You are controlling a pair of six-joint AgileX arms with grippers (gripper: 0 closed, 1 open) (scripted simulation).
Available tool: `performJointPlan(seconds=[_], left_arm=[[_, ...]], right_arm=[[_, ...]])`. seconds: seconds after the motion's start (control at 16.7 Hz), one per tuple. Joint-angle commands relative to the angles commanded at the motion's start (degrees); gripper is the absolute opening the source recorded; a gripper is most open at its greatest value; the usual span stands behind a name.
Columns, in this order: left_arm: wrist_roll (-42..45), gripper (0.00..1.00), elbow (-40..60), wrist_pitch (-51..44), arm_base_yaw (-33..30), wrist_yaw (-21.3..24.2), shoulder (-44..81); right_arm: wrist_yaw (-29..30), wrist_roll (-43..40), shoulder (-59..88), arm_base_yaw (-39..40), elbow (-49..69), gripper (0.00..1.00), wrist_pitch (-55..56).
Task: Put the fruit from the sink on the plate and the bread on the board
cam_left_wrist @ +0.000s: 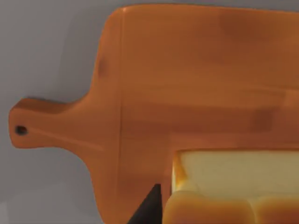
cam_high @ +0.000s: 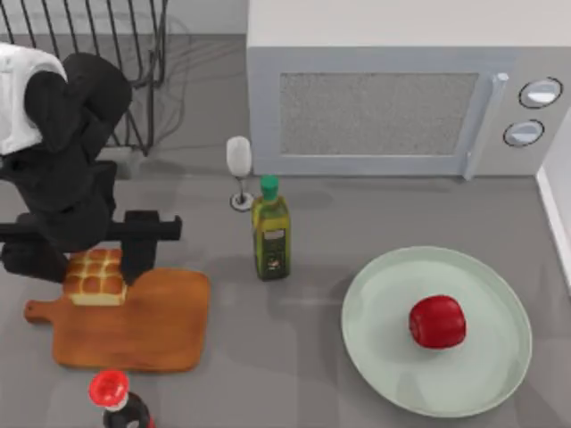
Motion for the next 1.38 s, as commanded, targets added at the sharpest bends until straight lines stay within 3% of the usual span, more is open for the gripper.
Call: performJointPlan(seconds=[1.14,1.38], left_arm=[[0.07,0.0,-5.94,9.51,-0.2,-0.07,3.24],[0.07,0.3,-5.94,9.51,-0.2,-0.07,3.24]], right_arm=[[0.0,0.0,0.0,0.0,0.0,1.0,0.0],[0.0,0.0,0.0,0.0,0.0,1.0,0.0]])
